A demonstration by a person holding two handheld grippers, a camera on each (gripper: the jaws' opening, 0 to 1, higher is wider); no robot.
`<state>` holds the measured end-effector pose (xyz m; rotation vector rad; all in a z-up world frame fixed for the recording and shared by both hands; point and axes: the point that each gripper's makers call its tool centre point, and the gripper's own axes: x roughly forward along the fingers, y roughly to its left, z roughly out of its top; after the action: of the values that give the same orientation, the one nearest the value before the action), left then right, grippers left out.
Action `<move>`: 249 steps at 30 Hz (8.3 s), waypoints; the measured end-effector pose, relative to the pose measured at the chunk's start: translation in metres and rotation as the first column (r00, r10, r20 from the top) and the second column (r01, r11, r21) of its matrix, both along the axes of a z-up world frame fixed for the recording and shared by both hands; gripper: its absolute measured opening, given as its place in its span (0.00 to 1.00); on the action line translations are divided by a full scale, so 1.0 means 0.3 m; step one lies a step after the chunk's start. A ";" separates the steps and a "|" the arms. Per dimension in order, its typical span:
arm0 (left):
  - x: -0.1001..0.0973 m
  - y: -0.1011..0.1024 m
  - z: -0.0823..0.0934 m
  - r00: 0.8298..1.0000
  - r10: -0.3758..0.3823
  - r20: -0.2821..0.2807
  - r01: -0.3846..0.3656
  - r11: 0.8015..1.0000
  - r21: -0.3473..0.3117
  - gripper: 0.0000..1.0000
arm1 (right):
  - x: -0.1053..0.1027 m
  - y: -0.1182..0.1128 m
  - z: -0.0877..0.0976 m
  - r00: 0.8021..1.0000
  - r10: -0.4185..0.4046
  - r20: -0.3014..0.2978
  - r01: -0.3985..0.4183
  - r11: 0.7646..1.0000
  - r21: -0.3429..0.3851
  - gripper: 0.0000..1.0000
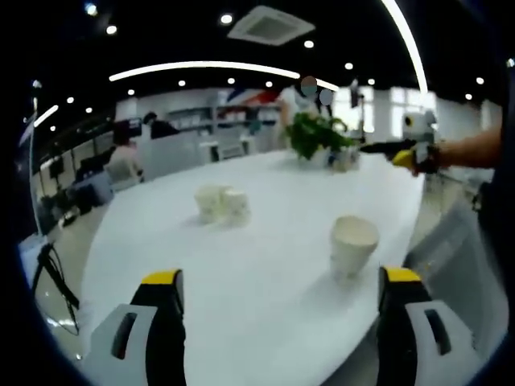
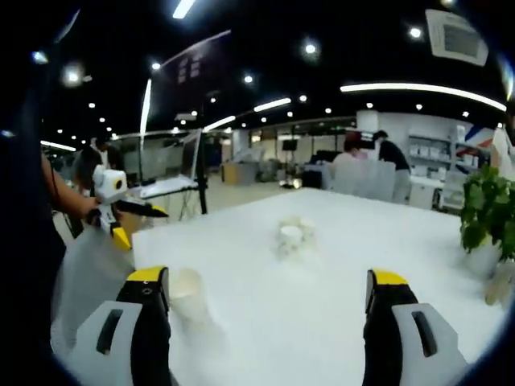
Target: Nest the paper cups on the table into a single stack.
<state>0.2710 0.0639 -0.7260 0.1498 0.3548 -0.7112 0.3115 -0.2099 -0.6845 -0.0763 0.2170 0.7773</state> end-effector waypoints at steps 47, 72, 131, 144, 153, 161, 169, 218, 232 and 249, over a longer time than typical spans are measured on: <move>0.203 0.054 -0.067 0.998 0.000 -0.058 0.000 1.000 -0.011 0.99 | 0.012 -0.042 -0.071 0.998 -0.063 0.005 0.063 0.998 0.009 1.00; 0.577 -0.045 -0.077 0.999 -0.040 -0.031 0.040 0.999 -0.014 0.99 | 0.062 -0.084 -0.141 0.996 -0.086 -0.028 0.085 0.996 -0.024 1.00; 1.178 -0.215 -0.227 0.997 -0.078 -0.018 0.079 0.996 0.030 0.42 | 0.129 -0.112 -0.217 0.987 -0.124 -0.102 0.118 0.991 -0.064 1.00; 1.172 -0.201 -0.208 0.996 -0.076 -0.041 0.076 0.997 0.002 0.40 | 0.133 -0.088 -0.212 0.992 -0.085 -0.089 0.078 0.994 -0.075 1.00; 1.188 -0.196 -0.120 0.997 -0.074 -0.017 0.073 0.997 -0.014 0.39 | 0.135 -0.089 -0.203 0.991 -0.089 -0.102 0.083 0.995 -0.063 1.00; 1.224 -0.154 0.022 0.998 -0.057 0.017 0.057 0.998 -0.028 0.39 | 0.138 -0.091 -0.204 0.992 -0.086 -0.095 0.079 0.994 -0.074 1.00; 1.264 -0.135 0.164 0.997 -0.062 0.053 0.065 0.996 -0.059 0.39 | 0.145 -0.081 -0.182 0.993 -0.082 -0.087 0.077 0.995 -0.064 1.00; 0.891 -0.265 0.349 0.967 -0.240 0.088 0.246 0.967 -0.064 0.36 | 0.109 -0.079 -0.122 0.997 -0.047 -0.058 0.043 0.997 -0.066 1.00; 0.735 -0.298 0.388 0.952 -0.288 0.102 0.294 0.954 -0.054 0.36 | 0.097 -0.081 -0.113 0.998 -0.048 -0.041 0.045 0.996 -0.073 1.00; 0.526 -0.381 0.386 0.923 -0.369 0.107 0.375 0.926 -0.048 0.36 | 0.050 -0.087 -0.100 0.999 -0.037 -0.033 0.035 0.996 -0.081 1.00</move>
<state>0.4287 -0.0504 -0.6102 0.1892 0.2097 -1.0882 0.3266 -0.2361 -0.7146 -0.1347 0.2815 0.7344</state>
